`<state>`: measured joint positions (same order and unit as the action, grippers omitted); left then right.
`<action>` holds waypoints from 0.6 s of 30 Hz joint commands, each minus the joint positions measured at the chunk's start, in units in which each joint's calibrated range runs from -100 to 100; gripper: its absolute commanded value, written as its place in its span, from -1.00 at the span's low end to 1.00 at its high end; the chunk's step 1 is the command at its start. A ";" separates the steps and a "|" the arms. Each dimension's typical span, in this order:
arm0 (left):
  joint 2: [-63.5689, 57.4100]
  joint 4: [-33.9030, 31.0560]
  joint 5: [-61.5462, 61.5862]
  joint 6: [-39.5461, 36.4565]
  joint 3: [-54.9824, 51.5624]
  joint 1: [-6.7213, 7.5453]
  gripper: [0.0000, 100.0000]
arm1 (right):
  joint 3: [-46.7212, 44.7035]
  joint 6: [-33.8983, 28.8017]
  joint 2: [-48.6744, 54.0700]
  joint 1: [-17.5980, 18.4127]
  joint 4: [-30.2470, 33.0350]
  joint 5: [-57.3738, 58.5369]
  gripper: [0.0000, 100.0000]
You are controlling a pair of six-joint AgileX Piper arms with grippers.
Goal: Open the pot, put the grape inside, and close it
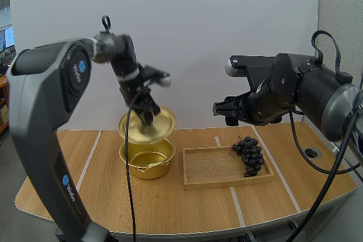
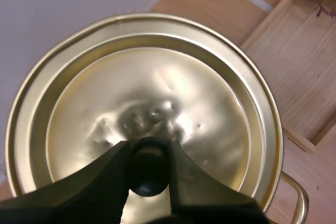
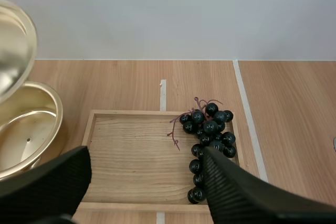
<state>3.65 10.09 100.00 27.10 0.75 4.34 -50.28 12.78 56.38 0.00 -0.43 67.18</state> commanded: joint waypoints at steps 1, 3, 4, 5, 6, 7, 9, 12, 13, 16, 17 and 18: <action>-4.52 0.31 0.00 -1.27 3.93 0.15 -1.00 | 0.45 -0.05 0.21 -0.20 -0.10 -0.51 1.00; -7.36 -0.17 0.00 -2.00 6.57 0.15 -1.00 | 0.45 -0.05 0.21 -0.20 -0.10 -0.51 1.00; -8.71 -0.53 0.00 -2.00 7.76 0.15 -1.00 | 0.45 -0.05 0.21 -0.20 -0.10 -0.51 1.00; -9.91 -1.23 0.00 -2.37 9.30 0.15 -1.00 | 0.45 -0.05 0.21 -0.20 -0.10 -0.51 1.00; -11.12 -2.15 0.00 -3.11 10.78 0.15 -1.00 | 0.45 -0.05 0.21 -0.20 -0.10 -0.51 1.00; -12.06 -2.89 0.00 -3.76 12.23 0.15 -1.00 | 0.45 -0.05 0.21 -0.20 -0.10 -0.51 1.00; -14.08 -5.24 0.00 -5.45 15.33 0.15 -1.00 | 0.45 -0.05 0.21 -0.20 -0.10 -0.51 1.00; -16.46 -8.11 0.00 -7.93 19.97 0.15 -1.00 | 0.45 -0.05 0.21 -0.20 -0.10 -0.51 1.00; -17.03 -8.47 0.00 -8.61 21.47 0.15 -1.00 | 0.45 -0.05 0.21 -0.20 -0.10 -0.51 1.00; -18.44 -8.90 0.00 -10.71 27.37 0.08 -1.00 | 0.45 -0.05 0.21 -0.20 -0.10 -0.51 1.00; -18.62 -9.18 0.00 -11.57 29.73 0.08 -1.00 | 0.45 -0.05 0.21 -0.20 -0.10 -0.51 1.00; -18.71 -9.57 0.00 -12.54 32.76 0.08 -1.00 | 0.45 -0.05 0.21 -0.20 -0.10 -0.51 1.00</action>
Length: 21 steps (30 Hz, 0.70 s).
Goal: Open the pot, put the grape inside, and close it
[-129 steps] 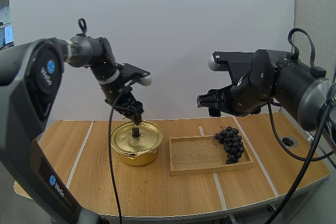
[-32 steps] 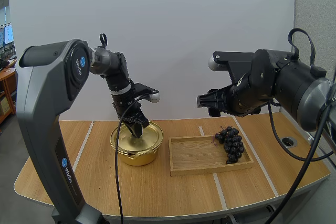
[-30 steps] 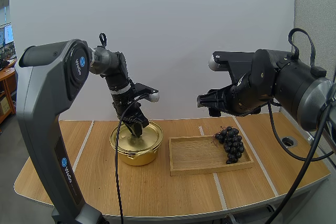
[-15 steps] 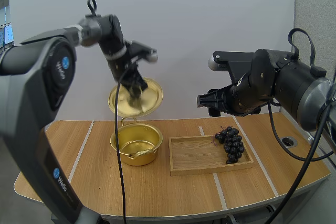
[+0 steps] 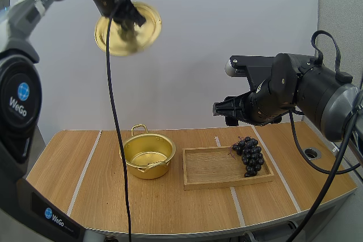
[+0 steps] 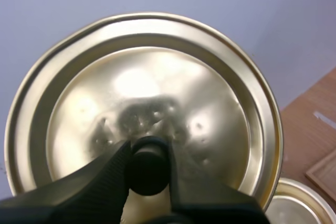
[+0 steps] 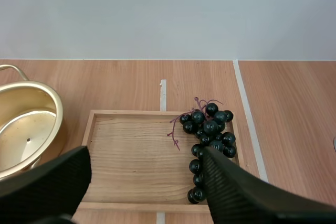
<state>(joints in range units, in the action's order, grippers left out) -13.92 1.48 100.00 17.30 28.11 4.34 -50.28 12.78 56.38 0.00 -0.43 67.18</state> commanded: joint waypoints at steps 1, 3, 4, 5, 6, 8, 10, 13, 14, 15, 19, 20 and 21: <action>-1.14 -1.48 0.00 -3.63 7.86 0.08 -1.00 | 0.45 -0.05 0.21 -0.20 -0.10 -0.51 1.00; -1.14 -1.84 0.00 -5.07 12.62 0.08 -1.00 | 0.45 -0.05 0.21 -0.20 -0.10 -0.51 1.00; -1.14 -2.33 0.00 -5.73 14.29 0.08 -1.00 | 0.45 -0.05 0.21 -0.20 -0.10 -0.51 1.00; -1.14 -2.58 0.00 -6.35 16.36 0.08 -1.00 | 0.45 -0.05 0.21 -0.20 -0.10 -0.51 1.00; -1.14 -2.68 0.00 -6.88 18.29 0.08 -1.00 | 0.45 -0.05 0.21 -0.20 -0.10 -0.10 1.00; -1.14 -3.40 0.00 -7.74 21.83 0.08 -1.00 | 0.45 -0.05 0.21 -0.20 -0.10 0.05 1.00; -1.14 -3.74 -0.86 -7.98 23.89 0.08 -1.00 | 0.45 -0.05 0.21 -0.20 -0.10 0.05 1.00; -1.14 -3.97 -2.29 -7.98 26.20 0.08 -1.00 | 0.45 -0.60 0.08 -0.20 0.43 0.08 1.00; -1.14 -3.97 -2.75 -7.98 26.55 0.08 -1.00 | 0.45 -0.70 -0.05 -0.20 0.43 0.08 1.00; -1.14 -3.97 -3.16 -7.98 26.76 0.08 -1.00 | 0.45 -1.03 -0.71 -0.20 1.00 0.08 1.00; -1.14 -3.97 -6.37 -7.77 26.76 0.08 -1.00 | 0.45 -5.37 -4.19 -0.20 6.38 0.44 1.00; -1.14 -3.97 -6.77 -7.77 26.76 0.08 -1.00 | 0.45 -6.98 -5.52 -0.29 8.11 0.44 1.00; -1.14 -3.97 -7.15 -7.77 26.76 0.08 -1.00 | 0.45 -7.86 -6.95 -0.52 9.04 0.44 1.00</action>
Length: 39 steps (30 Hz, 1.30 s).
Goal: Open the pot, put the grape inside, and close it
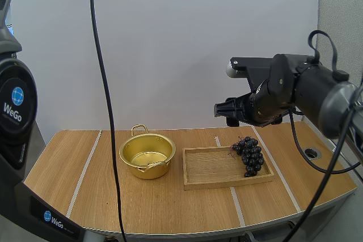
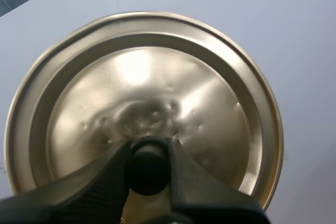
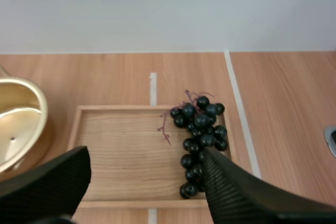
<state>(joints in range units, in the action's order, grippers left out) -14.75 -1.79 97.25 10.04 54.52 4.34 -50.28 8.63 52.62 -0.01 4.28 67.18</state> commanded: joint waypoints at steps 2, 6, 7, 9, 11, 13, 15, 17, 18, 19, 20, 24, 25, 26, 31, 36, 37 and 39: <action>-0.30 -0.70 -4.59 -0.51 0.35 0.08 -1.00 | 0.45 -4.18 -6.26 -1.44 4.62 0.18 1.00; -0.30 -0.70 -4.59 -0.51 0.35 0.08 -1.00 | 0.45 -4.18 -12.49 -4.03 4.40 -3.57 1.00; -0.30 -0.70 -4.59 -0.51 0.35 0.08 -1.00 | 0.45 -4.06 -14.08 -4.82 4.40 -5.01 1.00; -0.30 -0.70 -4.59 -0.51 0.35 0.08 -1.00 | 0.45 -2.81 -17.11 -6.25 4.19 -8.00 1.00; -0.30 -0.70 -4.59 -0.51 0.35 0.08 -1.00 | 0.93 -0.43 -21.47 -7.90 3.40 -10.50 1.00; -0.30 -0.70 -4.59 -0.51 0.35 0.08 -1.00 | 2.35 3.06 -24.53 -9.21 0.33 -10.44 1.00; -0.30 -0.70 -4.59 -0.51 0.35 0.08 -1.00 | 4.07 8.51 -27.78 -10.80 -5.69 -9.97 1.00; -0.30 -0.70 -4.59 -0.51 0.35 0.08 -1.00 | 5.98 15.09 -30.62 -12.34 -12.90 -8.35 1.00; -0.30 -0.70 -4.59 -0.51 0.35 0.08 -1.00 | 6.90 17.54 -32.03 -12.93 -15.36 -7.52 1.00; -0.30 -0.70 -4.59 -0.51 0.35 0.08 -1.00 | 7.70 19.19 -33.33 -13.29 -16.82 -6.89 1.00; -0.30 -0.70 -4.59 -0.51 0.35 0.08 -1.00 | 8.28 19.99 -34.50 -13.52 -17.21 -6.14 1.00; -0.30 -0.70 -4.59 -0.51 0.35 0.08 -1.00 | 9.58 21.92 -37.77 -13.52 -17.21 -5.98 1.00; -0.30 -0.70 -4.59 -0.51 0.35 0.08 -1.00 | 9.93 21.92 -38.56 -13.52 -17.21 -5.98 1.00; -0.30 -0.70 -4.59 -0.51 0.35 0.08 -1.00 | 10.35 21.92 -39.34 -13.52 -17.21 -5.98 1.00; -0.30 -0.70 -4.59 -0.51 0.35 0.08 -1.00 | 12.78 22.84 -42.60 -13.45 -17.45 -5.81 1.00; -0.30 -0.70 -4.59 -0.51 0.35 0.08 -1.00 | 13.30 23.27 -44.71 -13.39 -17.69 -5.13 1.00; -0.30 -0.70 -4.59 -0.51 0.35 0.08 -1.00 | 13.30 23.71 -45.05 -13.39 -17.73 -5.13 1.00; -0.30 -0.70 -4.59 -0.51 0.35 0.08 -1.00 | 13.30 25.04 -45.63 -13.39 -19.13 -4.87 1.00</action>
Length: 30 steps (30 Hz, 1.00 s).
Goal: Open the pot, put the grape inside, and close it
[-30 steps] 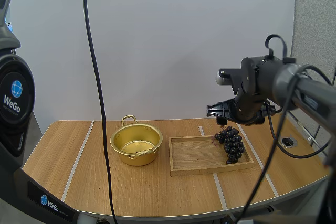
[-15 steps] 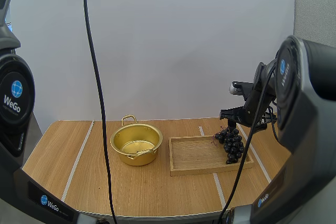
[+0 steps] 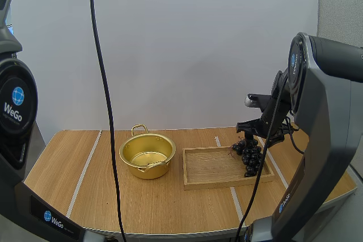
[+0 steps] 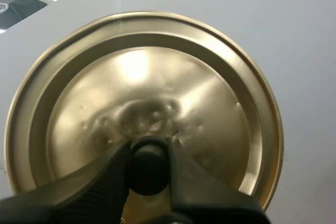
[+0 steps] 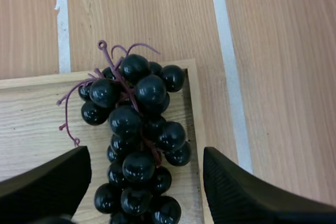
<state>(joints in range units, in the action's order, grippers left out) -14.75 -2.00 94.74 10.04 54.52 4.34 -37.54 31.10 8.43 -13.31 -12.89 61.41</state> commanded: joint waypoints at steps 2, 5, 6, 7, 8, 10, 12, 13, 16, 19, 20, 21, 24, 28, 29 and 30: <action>-0.30 -0.50 -2.08 -0.51 0.35 0.08 -1.00 | 0.56 3.87 -1.93 -0.09 -3.01 0.87 1.00; -0.30 -0.50 -2.08 -0.51 0.35 0.08 -1.00 | 0.56 4.01 -3.50 0.17 -3.16 0.67 1.00; -0.30 -0.50 -2.08 -0.51 0.35 0.08 -1.00 | 0.56 4.28 -3.97 0.25 -3.16 0.67 1.00; -0.30 -0.50 -2.08 -0.51 0.35 0.08 -1.00 | 0.56 4.28 -4.39 0.33 -3.16 0.67 1.00; -0.30 -0.50 -2.08 -0.51 0.35 0.08 -1.00 | 0.56 4.28 -4.74 0.49 -3.16 0.52 1.00; -0.30 -0.50 -2.08 -0.51 0.35 0.08 -1.00 | 0.56 4.36 -5.40 0.69 -3.16 0.34 1.00; -0.30 -0.50 -2.08 -0.51 0.35 0.08 -1.00 | 0.56 4.43 -5.54 0.69 -3.16 -0.94 1.00; -0.30 -0.50 -2.08 -0.51 0.35 0.08 -1.00 | 0.56 4.69 -5.54 0.69 -3.16 -1.24 1.00; -0.30 -0.50 -2.08 -0.51 0.35 0.08 -1.00 | 0.56 4.79 -6.29 0.69 -3.16 -1.74 1.00; -0.30 -0.50 -2.08 -0.51 0.35 0.08 -1.00 | 0.56 5.01 -7.54 0.69 -3.16 -1.92 1.00; -0.30 -0.50 -2.08 -0.51 0.35 0.08 -1.00 | 0.56 5.21 -8.11 0.69 -3.16 -2.17 1.00; -0.30 -0.50 -2.08 -0.51 0.35 0.08 -1.00 | 0.56 5.45 -8.55 0.69 -3.16 -2.17 1.00; -0.30 -0.50 -2.08 -0.51 0.35 0.08 -1.00 | 0.56 5.74 -10.02 0.69 -3.16 -2.35 1.00; -0.30 -0.50 -2.08 -0.51 0.35 0.08 -1.00 | 0.56 5.76 -11.25 0.69 -3.16 -2.88 1.00; -0.30 -0.50 -2.08 -0.51 0.35 0.08 -1.00 | 0.56 5.76 -11.30 0.69 -3.16 -2.88 1.00; -0.30 -0.50 -2.08 -0.51 0.35 0.08 -1.00 | 0.56 5.76 -11.29 0.69 -3.16 -3.12 1.00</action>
<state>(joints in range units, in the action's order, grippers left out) -14.75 -2.00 94.74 10.04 54.52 4.34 -37.33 36.27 -3.08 -12.65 -15.67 59.21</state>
